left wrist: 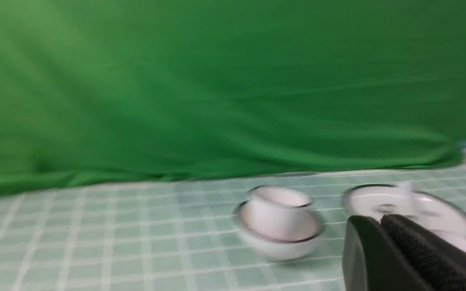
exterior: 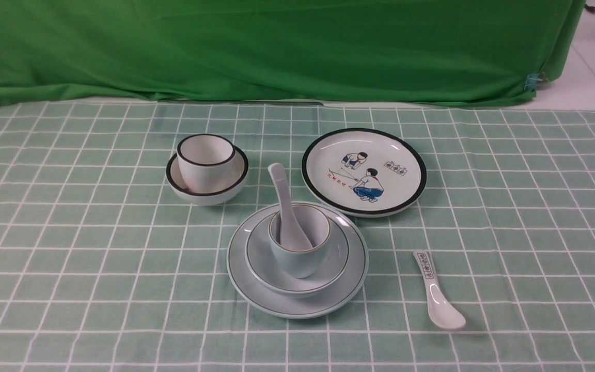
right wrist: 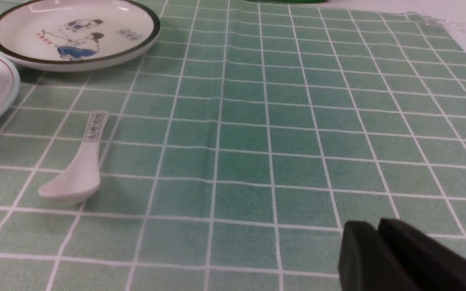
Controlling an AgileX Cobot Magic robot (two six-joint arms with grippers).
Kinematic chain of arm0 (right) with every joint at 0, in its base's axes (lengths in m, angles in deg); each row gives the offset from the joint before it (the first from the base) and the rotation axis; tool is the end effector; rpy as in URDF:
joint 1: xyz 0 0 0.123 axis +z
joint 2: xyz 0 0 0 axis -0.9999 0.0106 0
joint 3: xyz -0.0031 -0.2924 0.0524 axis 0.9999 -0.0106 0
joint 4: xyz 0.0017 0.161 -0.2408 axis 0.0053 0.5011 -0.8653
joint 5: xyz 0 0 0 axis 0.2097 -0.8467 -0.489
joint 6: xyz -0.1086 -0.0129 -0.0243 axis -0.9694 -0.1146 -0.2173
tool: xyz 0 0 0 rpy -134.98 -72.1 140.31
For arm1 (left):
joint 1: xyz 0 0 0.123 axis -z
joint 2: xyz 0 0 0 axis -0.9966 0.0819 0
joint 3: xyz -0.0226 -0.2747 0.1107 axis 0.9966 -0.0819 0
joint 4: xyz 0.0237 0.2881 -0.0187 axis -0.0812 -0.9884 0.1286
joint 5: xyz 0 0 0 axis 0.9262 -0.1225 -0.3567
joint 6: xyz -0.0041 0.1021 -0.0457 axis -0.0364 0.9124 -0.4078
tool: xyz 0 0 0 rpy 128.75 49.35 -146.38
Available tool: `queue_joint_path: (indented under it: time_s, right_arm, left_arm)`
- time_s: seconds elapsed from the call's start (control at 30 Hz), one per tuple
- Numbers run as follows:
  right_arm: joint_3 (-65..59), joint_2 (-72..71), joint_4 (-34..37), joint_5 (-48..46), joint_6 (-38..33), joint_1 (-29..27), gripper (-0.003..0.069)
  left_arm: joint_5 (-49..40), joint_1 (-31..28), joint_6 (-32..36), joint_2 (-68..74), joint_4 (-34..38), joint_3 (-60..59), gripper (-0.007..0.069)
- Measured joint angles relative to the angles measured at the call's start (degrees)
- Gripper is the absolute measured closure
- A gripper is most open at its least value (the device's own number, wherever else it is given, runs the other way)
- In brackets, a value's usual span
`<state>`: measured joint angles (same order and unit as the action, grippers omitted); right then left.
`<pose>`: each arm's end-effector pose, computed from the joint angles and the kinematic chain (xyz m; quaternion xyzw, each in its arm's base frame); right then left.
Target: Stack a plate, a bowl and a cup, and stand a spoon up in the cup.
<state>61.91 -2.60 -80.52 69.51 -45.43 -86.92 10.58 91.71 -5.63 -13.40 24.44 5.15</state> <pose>0.1029 0.0030 0.1868 -0.0490 0.7570 -0.0224 0.6512 0.0972 -0.0118 0.2484 0.0519 0.6814 -0.0316 0.7294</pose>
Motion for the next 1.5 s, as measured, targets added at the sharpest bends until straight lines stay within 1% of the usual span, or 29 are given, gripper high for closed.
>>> queue_joint_path:
  time_s: [0.1,0.17,0.2,0.3,1.5]
  right_arm:
    - [0.0,0.0,0.0,0.0,0.0,0.0,0.0556]
    - [0.0,0.0,0.0,0.0,0.0,0.0,0.055]
    - [0.0,0.0,0.0,0.0,0.0,0.0,0.0548]
    - [0.0,0.0,0.0,0.05,0.0,0.0,0.054]
    - [0.0,0.0,0.02,0.05,0.0,0.0,0.0461]
  left_arm:
    - [-0.07,-4.33,0.29,-0.88,1.24,-4.79,0.0609]
    - [-1.15,-5.32,0.17,-0.93,1.41,-7.08,0.0609]
    - [-3.05,-5.46,0.1,-0.93,1.41,-7.22,0.0609]
    - [-6.92,-5.39,0.07,-0.93,1.27,-7.58,0.0609]
    - [-6.02,-5.39,0.62,-0.93,1.27,-7.58,0.0609]
